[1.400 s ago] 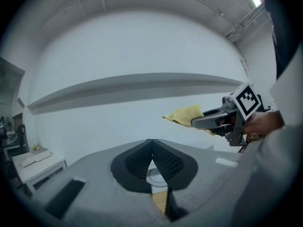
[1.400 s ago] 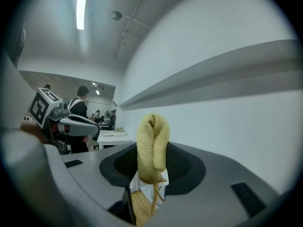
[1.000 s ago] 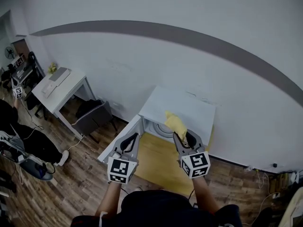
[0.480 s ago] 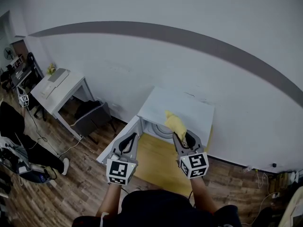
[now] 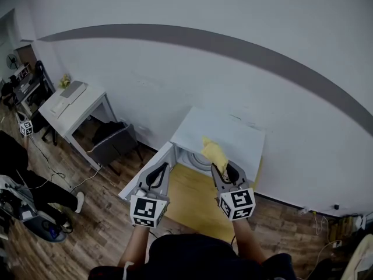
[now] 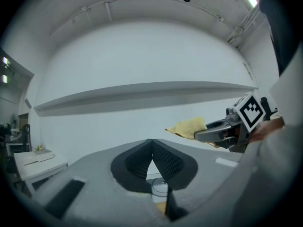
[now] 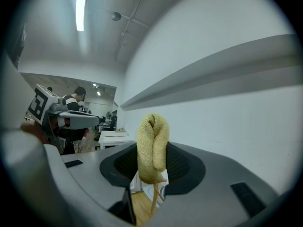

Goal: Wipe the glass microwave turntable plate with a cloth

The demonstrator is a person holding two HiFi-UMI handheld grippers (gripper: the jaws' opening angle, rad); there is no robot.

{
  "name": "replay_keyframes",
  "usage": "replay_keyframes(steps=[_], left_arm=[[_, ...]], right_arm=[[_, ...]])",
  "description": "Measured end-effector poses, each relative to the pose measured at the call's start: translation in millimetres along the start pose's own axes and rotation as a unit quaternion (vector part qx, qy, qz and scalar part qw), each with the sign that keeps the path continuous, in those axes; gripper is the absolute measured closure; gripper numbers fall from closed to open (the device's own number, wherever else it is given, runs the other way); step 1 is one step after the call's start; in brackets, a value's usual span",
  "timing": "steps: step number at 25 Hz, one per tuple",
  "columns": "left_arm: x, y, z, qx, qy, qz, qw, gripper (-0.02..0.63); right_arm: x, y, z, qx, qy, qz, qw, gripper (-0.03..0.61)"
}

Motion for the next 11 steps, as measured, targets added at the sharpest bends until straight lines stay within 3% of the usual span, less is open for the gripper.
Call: replay_keyframes(steps=[6,11], left_arm=[[-1.3,-1.5,0.8,-0.003,-0.002,0.001,1.0000,0.597],[-3.8,2.0,-4.3,-0.049,-0.010,0.006,0.9987,0.597]], right_arm=[[-0.3,-4.0,-1.5,-0.002,-0.002,-0.004,1.000,0.437],[1.1,-5.4,-5.2,-0.004,-0.005,-0.008,1.000,0.437]])
Point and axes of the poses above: the fingertips, and each gripper's own axes: x forward along the fingers, z to its right, y out of its top, the point moved 10 cm from there along -x, backward along the fingers, and after that the axes turned 1 degree about -x, right-handed, at the moved point
